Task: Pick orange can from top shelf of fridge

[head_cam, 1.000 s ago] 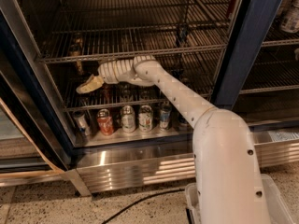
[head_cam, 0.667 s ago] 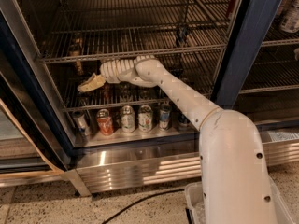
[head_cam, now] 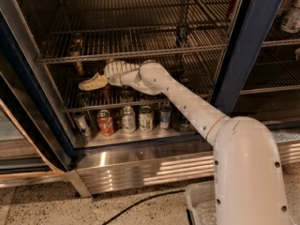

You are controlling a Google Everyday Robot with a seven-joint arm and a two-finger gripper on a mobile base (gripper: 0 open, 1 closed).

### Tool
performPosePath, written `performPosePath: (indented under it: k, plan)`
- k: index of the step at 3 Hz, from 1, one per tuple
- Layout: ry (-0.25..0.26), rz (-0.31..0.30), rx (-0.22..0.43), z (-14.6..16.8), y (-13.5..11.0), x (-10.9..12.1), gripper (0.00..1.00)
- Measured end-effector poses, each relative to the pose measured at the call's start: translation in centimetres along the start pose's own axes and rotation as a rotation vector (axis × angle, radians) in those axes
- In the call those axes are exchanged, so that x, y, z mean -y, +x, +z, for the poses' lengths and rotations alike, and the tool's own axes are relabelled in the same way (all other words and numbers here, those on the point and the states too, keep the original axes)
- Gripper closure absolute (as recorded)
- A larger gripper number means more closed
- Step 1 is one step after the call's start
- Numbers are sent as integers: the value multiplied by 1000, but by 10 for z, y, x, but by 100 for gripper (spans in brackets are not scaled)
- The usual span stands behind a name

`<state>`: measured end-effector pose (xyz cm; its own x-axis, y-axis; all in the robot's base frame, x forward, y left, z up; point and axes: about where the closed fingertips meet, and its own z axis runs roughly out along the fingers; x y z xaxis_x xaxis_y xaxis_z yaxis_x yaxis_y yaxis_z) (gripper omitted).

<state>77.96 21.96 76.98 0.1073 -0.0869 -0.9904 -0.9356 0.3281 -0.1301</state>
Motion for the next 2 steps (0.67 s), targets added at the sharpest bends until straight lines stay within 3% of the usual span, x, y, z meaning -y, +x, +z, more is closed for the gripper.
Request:
performPosePath:
  k: [2]
  plan:
    - [74,57,68,-2,-8,6,0]
